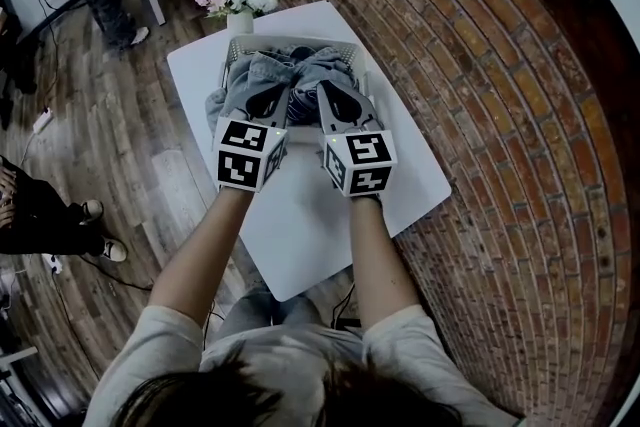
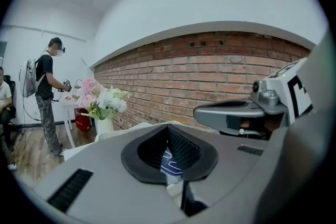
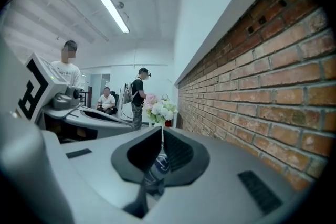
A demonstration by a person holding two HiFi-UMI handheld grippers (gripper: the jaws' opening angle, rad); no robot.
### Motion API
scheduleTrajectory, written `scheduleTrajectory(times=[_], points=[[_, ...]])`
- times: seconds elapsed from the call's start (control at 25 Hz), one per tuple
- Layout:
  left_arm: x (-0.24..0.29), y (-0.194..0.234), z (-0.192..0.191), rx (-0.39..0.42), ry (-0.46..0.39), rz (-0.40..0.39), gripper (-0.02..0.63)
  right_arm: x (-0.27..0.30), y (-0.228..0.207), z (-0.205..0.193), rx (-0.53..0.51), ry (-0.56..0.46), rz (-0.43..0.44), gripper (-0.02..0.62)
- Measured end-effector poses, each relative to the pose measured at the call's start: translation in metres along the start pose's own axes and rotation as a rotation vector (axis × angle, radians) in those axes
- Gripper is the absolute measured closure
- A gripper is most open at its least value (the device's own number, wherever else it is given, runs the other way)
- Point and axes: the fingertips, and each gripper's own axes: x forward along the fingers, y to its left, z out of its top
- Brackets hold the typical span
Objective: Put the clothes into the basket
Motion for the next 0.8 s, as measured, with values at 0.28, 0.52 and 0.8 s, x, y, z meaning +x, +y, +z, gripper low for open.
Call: scheduleTrajectory(times=[0.28, 0.52, 0.8], points=[[-0.044, -0.030, 0.010, 0.036, -0.029, -0.025, 0.600, -0.050, 0.025, 0.006, 0.019, -0.048, -0.014, 0.586], [-0.104, -0.064, 0.019, 0.023, -0.084, -0.023, 0.600, -0.103, 0.070, 0.023, 0.043, -0.107, 0.011, 0.586], [-0.172, -0.104, 0.015, 0.057, -0.130, -0.004, 0.598, -0.165, 0.115, 0.028, 0.030, -0.131, 0.001, 0.588]])
